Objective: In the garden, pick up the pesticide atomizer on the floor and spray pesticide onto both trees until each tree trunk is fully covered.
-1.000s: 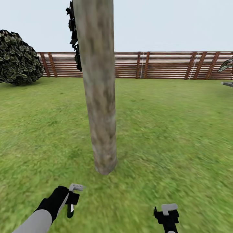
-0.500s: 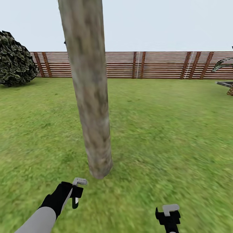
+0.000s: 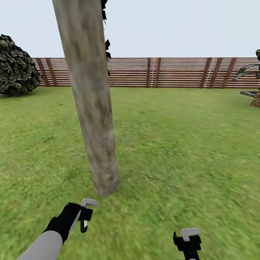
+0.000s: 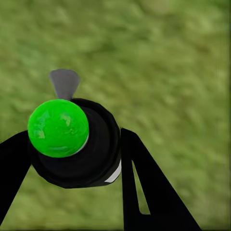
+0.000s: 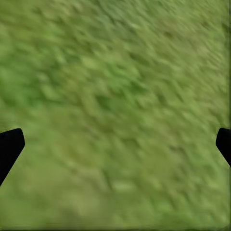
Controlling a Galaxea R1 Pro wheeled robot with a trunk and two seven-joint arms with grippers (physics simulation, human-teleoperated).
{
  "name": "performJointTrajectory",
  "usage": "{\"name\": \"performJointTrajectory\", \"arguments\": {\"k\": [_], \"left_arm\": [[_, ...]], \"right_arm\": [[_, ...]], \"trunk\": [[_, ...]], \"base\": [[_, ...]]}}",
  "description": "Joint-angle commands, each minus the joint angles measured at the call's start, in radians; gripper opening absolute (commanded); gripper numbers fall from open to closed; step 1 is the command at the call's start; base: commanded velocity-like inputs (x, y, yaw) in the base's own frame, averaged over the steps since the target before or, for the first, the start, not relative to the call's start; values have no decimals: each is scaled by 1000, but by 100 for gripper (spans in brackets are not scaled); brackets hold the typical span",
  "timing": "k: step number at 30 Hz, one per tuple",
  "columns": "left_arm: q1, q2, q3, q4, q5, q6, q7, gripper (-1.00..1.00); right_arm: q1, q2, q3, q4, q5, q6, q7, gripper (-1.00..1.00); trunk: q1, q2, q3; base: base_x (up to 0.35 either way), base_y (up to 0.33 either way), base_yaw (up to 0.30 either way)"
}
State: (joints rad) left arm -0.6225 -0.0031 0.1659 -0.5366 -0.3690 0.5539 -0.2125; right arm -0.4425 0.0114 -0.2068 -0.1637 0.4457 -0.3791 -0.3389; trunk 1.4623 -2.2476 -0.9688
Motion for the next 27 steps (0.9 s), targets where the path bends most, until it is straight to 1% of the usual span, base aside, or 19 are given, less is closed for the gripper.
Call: {"name": "performJointTrajectory", "arguments": {"k": [1,4,7,8,9,10,12,13,15,16,17,18,19,20,22,24,25,26,27], "left_arm": [[0,0,6,-2,-9,4,-9,-100],[0,0,6,-1,-7,3,-8,-100],[-4,-4,15,-2,7,-8,-8,-100],[-13,-11,15,-4,15,-9,-11,-100],[-27,-24,15,-6,26,-9,-12,-100],[-44,-41,11,-29,35,0,-14,-100],[-45,-23,13,-54,33,4,-16,-100],[-44,-5,14,-63,33,5,-17,-100],[-40,69,16,-76,39,13,-20,-100],[-37,92,15,-78,43,16,-20,-100],[-35,97,12,-80,43,17,-20,-100],[-33,97,7,-84,42,18,-20,-100],[-34,90,6,-86,42,18,-19,-100],[-37,61,3,-87,40,18,-19,-100],[-41,24,-7,-87,39,17,-19,-100],[-44,-1,-22,-88,39,18,-19,-100],[-45,-17,-33,-89,39,18,-19,-100],[-48,-21,-37,-90,39,19,-19,-100],[-52,-20,-39,-97,38,19,-19,-100]], "right_arm": [[-1,1,-8,1,10,-3,-3,100],[-1,1,-8,1,10,-3,-3,100],[-1,1,-8,1,10,-3,-3,100],[-1,1,-8,1,10,-3,-3,100],[-1,1,-8,1,10,-3,-3,100],[-1,1,-8,1,10,-3,-3,100],[-1,0,-8,1,10,-3,-3,100],[-1,1,-8,1,10,-3,-3,100],[-1,-1,-8,1,11,-3,-3,100],[-1,-1,-9,0,11,-3,-3,100],[-1,-2,-9,0,11,-3,-3,100],[-1,-2,-8,0,11,-3,-3,100],[-1,-2,-8,0,11,-3,-3,100],[-1,-2,-8,0,11,-3,-3,100],[-1,-2,-8,0,11,-3,-3,100],[-1,-2,-8,1,11,-3,-3,100],[-1,-2,-8,1,11,-3,-3,100],[-1,-2,-8,1,11,-3,-3,100],[-1,-2,-8,1,11,-3,-3,100]], "trunk": [[0,0,-1],[0,0,-1],[0,0,-1],[0,0,-1],[0,0,-1],[0,0,-1],[0,0,-1],[0,0,-1],[0,0,-1],[0,0,-1],[0,0,-1],[0,0,-1],[0,0,-1],[0,0,-1],[0,0,-1],[0,0,-1],[0,0,-1],[0,0,-1],[0,0,-1]], "base": [[-31,-12,-164],[-11,-4,-252],[-1,-1,-294],[-1,0,-298],[0,0,-299],[0,0,-94],[0,0,-39],[0,0,-20],[0,0,-8],[0,0,-3],[0,0,-2],[-108,0,-1],[-192,0,0],[-283,0,0],[-315,0,0],[-292,0,0],[-106,0,0],[-54,0,0],[-28,0,0]]}}
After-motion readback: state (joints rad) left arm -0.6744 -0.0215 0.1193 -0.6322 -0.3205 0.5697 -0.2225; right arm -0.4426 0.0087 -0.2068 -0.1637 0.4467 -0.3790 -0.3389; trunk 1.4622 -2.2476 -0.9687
